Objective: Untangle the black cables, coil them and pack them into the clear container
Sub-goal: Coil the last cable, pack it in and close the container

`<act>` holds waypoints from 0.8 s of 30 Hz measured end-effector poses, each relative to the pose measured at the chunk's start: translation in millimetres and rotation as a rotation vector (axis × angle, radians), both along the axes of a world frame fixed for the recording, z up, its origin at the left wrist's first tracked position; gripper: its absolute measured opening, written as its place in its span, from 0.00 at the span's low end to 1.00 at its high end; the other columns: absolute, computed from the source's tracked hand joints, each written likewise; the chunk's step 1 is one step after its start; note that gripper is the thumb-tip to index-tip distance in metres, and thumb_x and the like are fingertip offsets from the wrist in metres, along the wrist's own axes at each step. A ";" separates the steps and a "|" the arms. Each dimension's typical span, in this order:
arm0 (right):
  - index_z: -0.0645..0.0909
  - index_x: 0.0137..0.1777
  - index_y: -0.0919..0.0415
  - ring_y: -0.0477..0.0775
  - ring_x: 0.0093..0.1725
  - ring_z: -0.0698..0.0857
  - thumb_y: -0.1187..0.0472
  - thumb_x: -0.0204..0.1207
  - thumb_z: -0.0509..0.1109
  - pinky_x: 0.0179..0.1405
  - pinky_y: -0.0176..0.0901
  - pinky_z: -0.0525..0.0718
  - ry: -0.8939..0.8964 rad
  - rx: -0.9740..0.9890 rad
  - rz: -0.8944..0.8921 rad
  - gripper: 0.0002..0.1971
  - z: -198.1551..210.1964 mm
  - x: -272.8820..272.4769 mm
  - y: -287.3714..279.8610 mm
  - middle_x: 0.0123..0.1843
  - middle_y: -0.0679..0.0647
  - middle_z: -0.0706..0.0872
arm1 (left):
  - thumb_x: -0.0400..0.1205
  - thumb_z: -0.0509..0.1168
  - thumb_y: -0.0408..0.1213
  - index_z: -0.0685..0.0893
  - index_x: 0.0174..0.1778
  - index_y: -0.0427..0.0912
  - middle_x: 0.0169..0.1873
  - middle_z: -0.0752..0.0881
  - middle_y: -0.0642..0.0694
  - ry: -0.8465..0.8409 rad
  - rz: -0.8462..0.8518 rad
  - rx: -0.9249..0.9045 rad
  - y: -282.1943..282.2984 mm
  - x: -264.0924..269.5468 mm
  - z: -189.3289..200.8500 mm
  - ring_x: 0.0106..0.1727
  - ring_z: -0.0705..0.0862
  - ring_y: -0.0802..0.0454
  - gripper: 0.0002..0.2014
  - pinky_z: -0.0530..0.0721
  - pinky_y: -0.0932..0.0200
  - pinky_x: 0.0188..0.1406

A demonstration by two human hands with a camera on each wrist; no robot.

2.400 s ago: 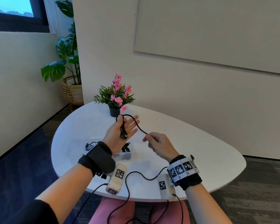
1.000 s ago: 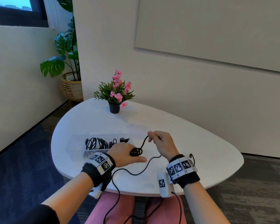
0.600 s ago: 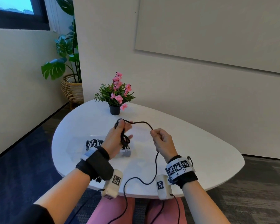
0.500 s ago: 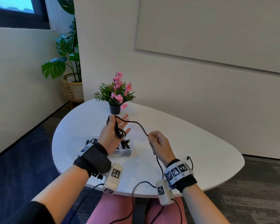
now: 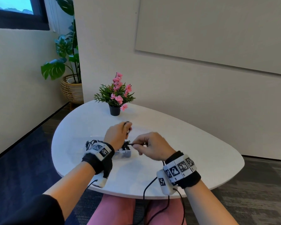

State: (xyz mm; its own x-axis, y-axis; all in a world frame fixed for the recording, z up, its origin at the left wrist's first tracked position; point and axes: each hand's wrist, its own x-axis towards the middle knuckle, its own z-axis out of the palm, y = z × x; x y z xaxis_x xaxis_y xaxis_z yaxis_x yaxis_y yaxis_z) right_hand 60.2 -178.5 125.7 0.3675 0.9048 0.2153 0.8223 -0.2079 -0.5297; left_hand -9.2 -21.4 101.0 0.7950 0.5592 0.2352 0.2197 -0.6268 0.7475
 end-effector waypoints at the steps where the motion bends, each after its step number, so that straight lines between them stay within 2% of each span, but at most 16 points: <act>1: 0.87 0.41 0.50 0.36 0.32 0.82 0.52 0.74 0.71 0.40 0.43 0.83 -0.043 0.033 -0.021 0.05 7.8 4.4 1.8 0.27 0.39 0.85 | 0.88 0.47 0.47 0.79 0.39 0.43 0.30 0.82 0.46 0.084 -0.035 0.081 -5.3 -0.7 1.9 0.36 0.82 0.42 0.20 0.77 0.51 0.38; 2: 0.88 0.39 0.50 0.38 0.31 0.83 0.52 0.72 0.73 0.38 0.41 0.82 -0.046 0.079 -0.040 0.04 15.0 9.6 2.9 0.27 0.41 0.86 | 0.88 0.45 0.51 0.80 0.38 0.40 0.30 0.83 0.44 0.106 -0.078 0.026 -7.9 -1.0 2.1 0.35 0.83 0.42 0.25 0.77 0.53 0.36; 4: 0.88 0.36 0.56 0.41 0.29 0.85 0.56 0.69 0.78 0.34 0.36 0.81 0.066 0.195 -0.066 0.05 25.7 19.9 4.6 0.28 0.47 0.88 | 0.85 0.42 0.58 0.85 0.36 0.37 0.27 0.84 0.45 0.031 -0.192 -0.354 -12.1 -2.0 5.2 0.27 0.80 0.50 0.34 0.75 0.62 0.25; 5: 0.88 0.35 0.60 0.43 0.28 0.85 0.59 0.67 0.80 0.33 0.34 0.81 0.140 0.245 -0.076 0.06 28.5 24.0 5.8 0.28 0.51 0.88 | 0.85 0.44 0.58 0.86 0.37 0.38 0.23 0.83 0.50 0.011 -0.258 -0.476 -15.5 -3.5 9.1 0.23 0.77 0.55 0.32 0.72 0.65 0.21; 6: 0.87 0.33 0.63 0.45 0.27 0.85 0.61 0.65 0.81 0.31 0.33 0.81 0.207 0.283 -0.091 0.07 29.6 27.5 7.0 0.27 0.54 0.88 | 0.85 0.49 0.55 0.85 0.38 0.41 0.20 0.82 0.53 0.012 -0.332 -0.490 -19.0 -5.1 12.4 0.21 0.74 0.59 0.26 0.70 0.68 0.20; 8: 0.86 0.32 0.66 0.48 0.26 0.84 0.63 0.61 0.84 0.31 0.36 0.82 0.331 0.327 -0.130 0.10 28.9 34.0 9.5 0.27 0.59 0.87 | 0.81 0.64 0.47 0.83 0.38 0.47 0.23 0.79 0.54 0.029 -0.438 -0.358 -20.9 -4.9 15.5 0.24 0.73 0.58 0.10 0.72 0.66 0.25; 9: 0.85 0.32 0.67 0.49 0.26 0.83 0.63 0.59 0.85 0.32 0.38 0.83 0.394 0.336 -0.153 0.12 28.1 37.2 10.5 0.27 0.60 0.87 | 0.79 0.68 0.45 0.83 0.37 0.49 0.25 0.78 0.51 0.035 -0.455 -0.288 -20.0 -5.0 18.1 0.26 0.74 0.57 0.07 0.73 0.65 0.27; 10: 0.84 0.32 0.68 0.49 0.25 0.83 0.63 0.58 0.85 0.33 0.38 0.82 0.453 0.337 -0.172 0.13 27.9 39.5 11.0 0.27 0.60 0.86 | 0.79 0.69 0.44 0.82 0.37 0.49 0.25 0.77 0.50 0.039 -0.451 -0.298 -17.0 -4.5 18.7 0.26 0.73 0.56 0.07 0.73 0.65 0.27; 12: 0.84 0.34 0.66 0.46 0.23 0.80 0.64 0.60 0.84 0.30 0.34 0.80 0.544 0.331 -0.194 0.11 27.3 41.9 12.2 0.24 0.55 0.84 | 0.82 0.64 0.43 0.79 0.38 0.44 0.24 0.74 0.50 0.038 -0.455 -0.464 -11.5 -5.0 20.7 0.25 0.71 0.56 0.10 0.74 0.65 0.28; 13: 0.84 0.36 0.66 0.44 0.22 0.78 0.64 0.62 0.82 0.28 0.31 0.77 0.581 0.327 -0.200 0.10 27.1 41.8 12.7 0.22 0.53 0.83 | 0.84 0.61 0.43 0.78 0.38 0.42 0.23 0.72 0.51 0.020 -0.477 -0.543 -10.3 -5.5 22.1 0.25 0.72 0.57 0.11 0.75 0.64 0.31; 15: 0.83 0.40 0.63 0.44 0.21 0.73 0.63 0.68 0.78 0.23 0.31 0.71 0.688 0.335 -0.202 0.06 25.7 41.4 13.5 0.22 0.50 0.79 | 0.85 0.57 0.43 0.75 0.38 0.42 0.24 0.73 0.51 -0.058 -0.490 -0.623 -10.1 -6.3 22.8 0.29 0.77 0.57 0.12 0.77 0.59 0.44; 17: 0.80 0.42 0.61 0.46 0.23 0.70 0.65 0.75 0.72 0.22 0.32 0.69 0.860 0.378 -0.186 0.03 23.9 42.5 13.5 0.24 0.50 0.75 | 0.86 0.54 0.43 0.76 0.41 0.42 0.33 0.81 0.50 -0.162 -0.419 -0.730 -8.9 -5.2 21.3 0.44 0.85 0.58 0.12 0.77 0.53 0.56; 19: 0.76 0.45 0.59 0.47 0.23 0.71 0.67 0.79 0.67 0.25 0.34 0.72 0.982 0.396 -0.191 0.03 22.2 43.5 13.3 0.26 0.50 0.73 | 0.87 0.52 0.45 0.78 0.49 0.40 0.51 0.86 0.48 -0.268 -0.352 -0.936 -6.2 -2.4 19.5 0.60 0.84 0.54 0.14 0.77 0.47 0.62; 20: 0.75 0.45 0.59 0.46 0.23 0.71 0.66 0.80 0.65 0.25 0.35 0.73 0.999 0.381 -0.207 0.04 20.8 43.0 13.6 0.27 0.50 0.73 | 0.87 0.50 0.46 0.77 0.52 0.40 0.59 0.85 0.46 -0.330 -0.333 -1.026 -5.9 -1.2 20.3 0.64 0.83 0.50 0.15 0.76 0.45 0.64; 22: 0.74 0.43 0.58 0.46 0.21 0.68 0.64 0.82 0.63 0.24 0.37 0.70 0.951 0.314 -0.240 0.06 14.6 41.6 15.4 0.29 0.52 0.72 | 0.88 0.47 0.47 0.77 0.54 0.42 0.67 0.81 0.41 -0.480 -0.278 -1.172 -6.0 2.1 24.5 0.68 0.79 0.45 0.17 0.74 0.41 0.68; 24: 0.76 0.41 0.58 0.45 0.18 0.64 0.60 0.83 0.61 0.21 0.35 0.64 0.801 0.213 -0.255 0.10 5.3 39.0 17.4 0.28 0.52 0.72 | 0.89 0.43 0.48 0.74 0.67 0.40 0.70 0.79 0.40 -0.615 -0.200 -1.260 -1.4 6.4 29.2 0.70 0.78 0.43 0.21 0.70 0.38 0.73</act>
State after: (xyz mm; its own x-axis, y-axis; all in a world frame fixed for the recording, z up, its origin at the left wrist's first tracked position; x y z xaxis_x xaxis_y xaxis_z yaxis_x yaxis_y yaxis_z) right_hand 99.2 -161.1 131.0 0.6670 0.7440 -0.0397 0.1269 -0.1659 -0.9779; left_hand -2.8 -22.8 130.2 0.8396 0.5433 0.0037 -0.3531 0.5404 0.7637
